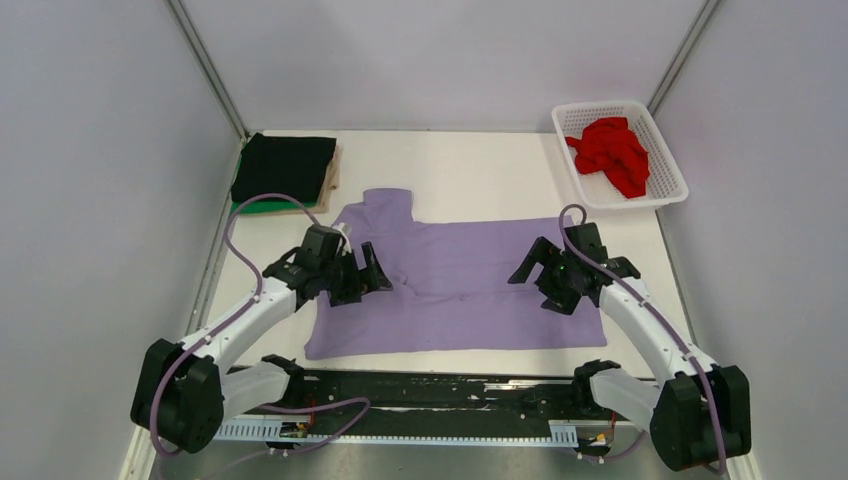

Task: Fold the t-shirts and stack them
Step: Fold the flattened tshirt in 1/3 of the way

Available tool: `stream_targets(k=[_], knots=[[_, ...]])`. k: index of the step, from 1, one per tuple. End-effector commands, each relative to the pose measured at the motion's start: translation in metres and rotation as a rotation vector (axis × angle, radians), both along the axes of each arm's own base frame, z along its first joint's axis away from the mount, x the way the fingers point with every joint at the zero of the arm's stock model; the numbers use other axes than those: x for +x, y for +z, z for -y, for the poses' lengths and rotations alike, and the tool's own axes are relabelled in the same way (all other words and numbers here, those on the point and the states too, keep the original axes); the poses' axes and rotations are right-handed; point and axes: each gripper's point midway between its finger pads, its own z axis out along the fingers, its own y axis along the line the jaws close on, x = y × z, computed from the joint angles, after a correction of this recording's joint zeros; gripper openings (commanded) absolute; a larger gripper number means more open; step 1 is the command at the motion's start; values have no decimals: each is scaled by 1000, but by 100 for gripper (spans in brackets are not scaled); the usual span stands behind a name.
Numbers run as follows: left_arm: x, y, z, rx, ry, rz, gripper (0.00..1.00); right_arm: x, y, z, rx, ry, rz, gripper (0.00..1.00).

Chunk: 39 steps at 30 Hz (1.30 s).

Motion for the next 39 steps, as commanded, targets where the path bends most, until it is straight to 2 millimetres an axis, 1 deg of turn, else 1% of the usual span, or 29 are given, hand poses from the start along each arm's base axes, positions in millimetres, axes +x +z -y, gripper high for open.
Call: stream_targets(k=[1, 2, 3, 4, 5, 6, 9, 12, 15, 16, 17, 18, 19, 20, 21, 22, 23, 24, 25, 26, 27, 28, 29, 30, 32, 35, 37, 38, 39], knots=[[36, 18, 13, -6, 1, 112, 100, 30, 31, -13, 67, 43, 214, 100], [40, 19, 15, -10, -2, 121, 100, 31, 32, -13, 67, 47, 231, 100], [41, 13, 17, -6, -15, 103, 100, 32, 34, -12, 63, 48, 241, 100], [45, 14, 20, -9, -22, 107, 100, 33, 35, -12, 60, 49, 248, 100], [46, 7, 21, 2, -34, 84, 100, 34, 34, -12, 57, 49, 249, 100], [48, 7, 22, 8, -39, 82, 100, 34, 34, -11, 52, 45, 249, 100], [53, -7, 20, 50, -50, 57, 100, 35, 29, -7, 32, 31, 238, 100], [59, -12, 20, 76, -56, 53, 100, 36, 25, -4, 14, 25, 229, 100], [72, -21, 10, 150, -21, 68, 100, 38, 22, -1, -3, 20, 227, 100], [77, -27, 3, 197, 0, 70, 100, 38, 21, 0, -7, 19, 226, 100], [83, -24, 1, 217, 13, 81, 100, 39, 21, 0, -10, 18, 225, 100], [87, -31, -7, 268, 25, 74, 100, 38, 21, 1, -11, 17, 225, 100], [94, -27, -8, 279, 31, 86, 100, 39, 21, 2, -13, 16, 227, 100], [98, -33, -18, 338, 48, 81, 100, 38, 21, 2, -16, 19, 229, 100], [107, -30, -22, 350, 65, 92, 100, 38, 21, 3, -20, 19, 233, 100], [111, -35, -28, 378, 75, 87, 100, 39, 21, 5, -25, 14, 237, 100], [122, -31, -35, 380, 105, 100, 100, 38, 21, 7, -30, 12, 240, 100], [128, -34, -40, 394, 119, 97, 100, 38, 22, 8, -33, 9, 243, 100], [141, -30, -49, 390, 157, 115, 100, 38, 22, 10, -37, 5, 243, 100], [147, -32, -55, 398, 175, 109, 100, 38, 22, 11, -41, 1, 245, 100], [158, -28, -66, 397, 214, 119, 100, 39, 23, 13, -43, -2, 248, 100], [162, -30, -72, 403, 236, 109, 100, 39, 23, 14, -46, -5, 250, 100], [172, -24, -81, 399, 269, 116, 100, 39, 24, 15, -49, -6, 253, 100], [175, -25, -86, 403, 284, 110, 100, 39, 25, 16, -51, -5, 257, 100], [183, -15, -99, 416, 323, 110, 100, 39, 27, 17, -57, 0, 264, 100], [187, 8, -98, 399, 328, 147, 100, 40, 31, 17, -60, 9, 282, 100], [184, 23, -83, 319, 290, 173, 100, 41, 32, 18, -62, -1, 281, 100], [179, 24, -79, 302, 278, 175, 100, 42, 31, 18, -62, -7, 275, 100], [176, 35, -71, 257, 260, 196, 100, 42, 28, 18, -61, -18, 261, 100]])
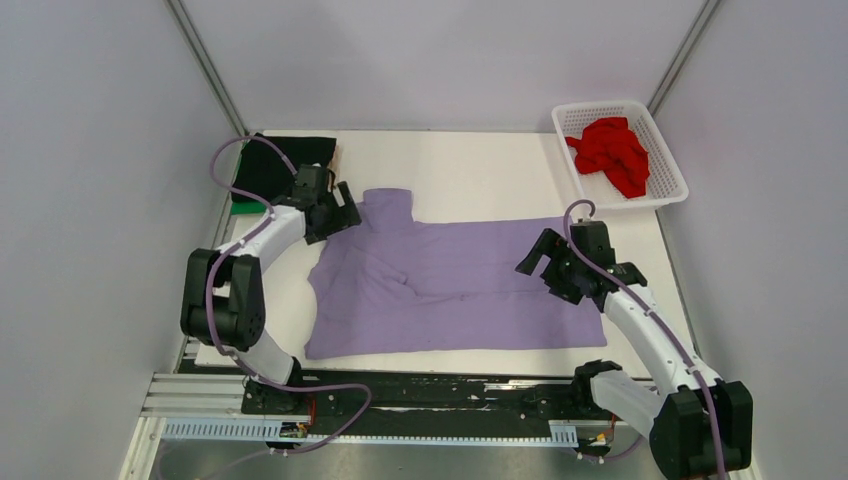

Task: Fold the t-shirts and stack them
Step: Fold the flattened tshirt in 1/3 of the way

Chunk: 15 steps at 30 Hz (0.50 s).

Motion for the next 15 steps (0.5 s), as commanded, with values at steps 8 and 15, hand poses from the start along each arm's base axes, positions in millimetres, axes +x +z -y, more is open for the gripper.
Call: stream_targets(k=[8, 15], knots=[[-62, 48, 102, -252, -290, 98, 100, 19, -9, -17, -111, 135, 46, 100], [-119, -4, 123, -336, -322, -65, 100, -2, -54, -11, -147, 62, -90, 100]])
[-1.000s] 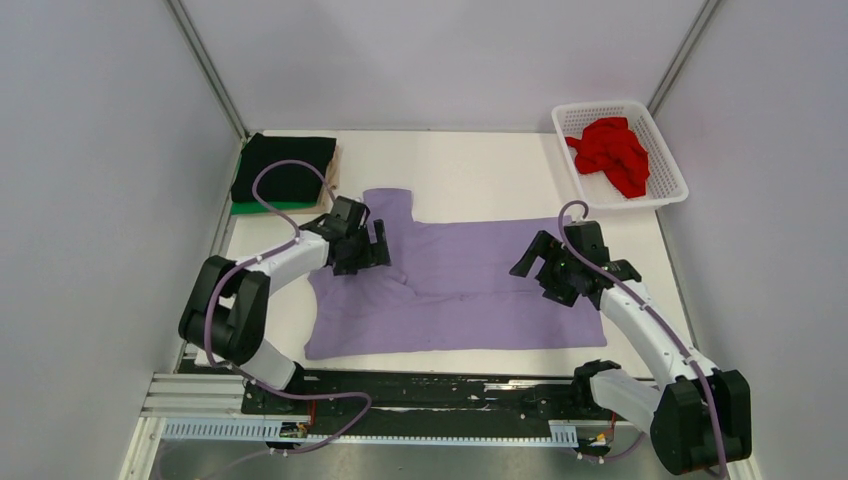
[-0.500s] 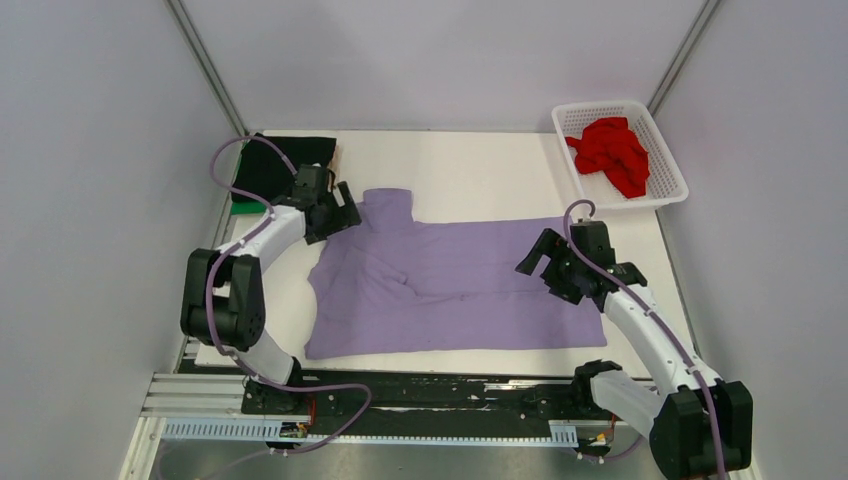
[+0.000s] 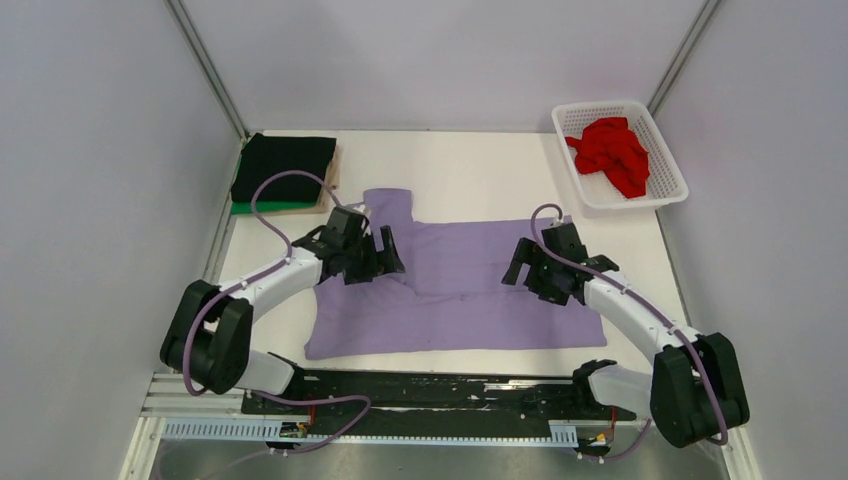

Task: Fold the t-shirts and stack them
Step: Fold the flattened tshirt in 1/3 of the way

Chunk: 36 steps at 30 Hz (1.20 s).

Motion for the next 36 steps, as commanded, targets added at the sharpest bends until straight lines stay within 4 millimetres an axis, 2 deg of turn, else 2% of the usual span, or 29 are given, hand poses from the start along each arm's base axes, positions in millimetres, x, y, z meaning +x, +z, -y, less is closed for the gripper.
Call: stream_targets(k=[1, 2, 8, 11, 15, 19, 24, 30, 33, 36], knots=[[-23, -16, 4, -72, 20, -78, 100, -5, -28, 20, -86, -112, -42, 100], [-30, -24, 1, -62, 23, -97, 100, -10, -34, 25, -103, -133, -65, 100], [-55, -38, -8, -50, 31, -125, 100, -48, -57, 34, -126, -204, -235, 100], [-70, -43, -9, -48, 24, -153, 100, -67, -57, 39, -140, -241, -308, 100], [-85, -47, -13, -36, 14, -170, 100, -74, -45, 36, -111, -261, -330, 100], [-91, -46, -19, -14, 20, -172, 100, -86, -50, 39, -129, -283, -390, 100], [-90, -49, -17, -25, 16, -164, 100, -91, -56, 41, -149, -310, -432, 100], [-80, -45, -16, 1, 17, -153, 100, -95, -51, 38, -129, -338, -459, 100], [-76, -40, -15, 4, 16, -146, 100, -84, -42, 39, -131, -334, -412, 100], [-69, -27, -10, -13, 3, -112, 100, -60, -23, 39, -127, -315, -292, 100]])
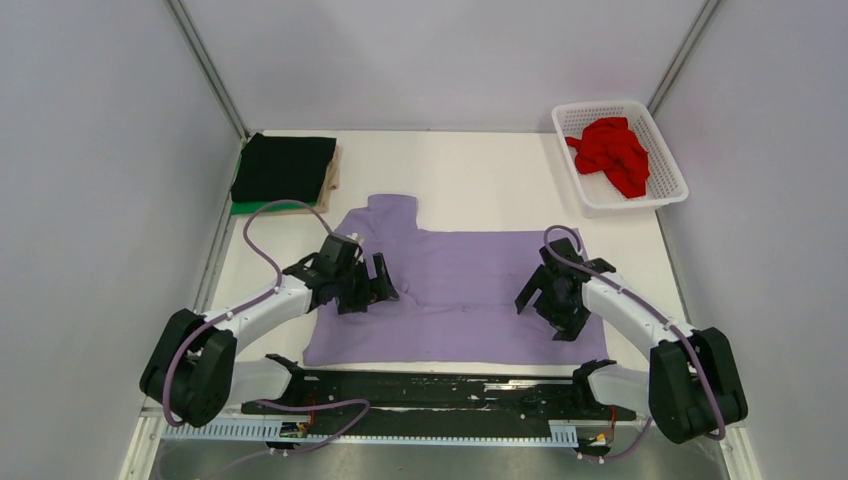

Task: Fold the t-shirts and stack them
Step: Fold the flattened tshirt in 1/3 of the way, then grab the side of the flattened tshirt furthest away from the robot with both arms

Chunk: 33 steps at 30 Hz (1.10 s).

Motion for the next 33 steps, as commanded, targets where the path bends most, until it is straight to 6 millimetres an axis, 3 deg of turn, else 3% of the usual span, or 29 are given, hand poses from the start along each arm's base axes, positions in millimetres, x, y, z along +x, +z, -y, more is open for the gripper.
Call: stream_targets(k=[1, 6, 10, 11, 12, 13, 14, 15, 16, 17, 18, 19, 20, 21, 22, 23, 24, 25, 27, 33], knots=[[12, 18, 1, 22, -13, 50, 100, 22, 31, 4, -28, 27, 119, 100], [49, 68, 2, 83, -33, 193, 100, 68, 91, -2, -14, 118, 419, 100], [95, 92, -11, 239, -24, 300, 100, 87, 121, -5, -8, 164, 572, 100], [111, 108, -16, 275, -5, 334, 100, 90, 124, -6, -9, 172, 592, 100], [121, 99, -19, 326, -41, 316, 100, 92, 127, -6, -12, 178, 607, 100], [139, 115, -20, 322, -36, 347, 100, 94, 129, -7, -16, 184, 615, 100], [153, 104, -24, 340, -72, 325, 100, 96, 129, -6, -22, 190, 617, 100], [172, 120, -22, 325, -74, 368, 100, 98, 127, -6, -30, 193, 613, 100], [185, 106, -24, 325, -119, 345, 100, 99, 126, -5, -37, 197, 605, 100], [203, 120, -22, 310, -132, 375, 100, 100, 124, -5, -43, 198, 599, 100], [216, 104, -25, 311, -174, 339, 100, 101, 122, -4, -48, 200, 590, 100], [232, 121, -22, 302, -190, 365, 100, 102, 119, -4, -54, 201, 580, 100], [243, 99, -23, 311, -244, 325, 100, 102, 116, -4, -60, 204, 570, 100], [258, 113, -21, 314, -261, 355, 100, 103, 113, -3, -61, 206, 560, 100], [266, 88, -23, 330, -308, 313, 100, 103, 111, -3, -64, 208, 552, 100], [277, 99, -21, 333, -326, 331, 100, 103, 108, -3, -67, 210, 542, 100], [284, 76, -22, 342, -370, 294, 100, 102, 107, -2, -68, 210, 538, 100], [292, 82, -20, 344, -384, 304, 100, 102, 104, -2, -71, 211, 532, 100], [303, 46, -23, 368, -429, 237, 100, 101, 102, -1, -75, 208, 527, 100], [315, 11, -17, 315, -444, 155, 94, 98, 98, 2, -81, 207, 519, 100]])
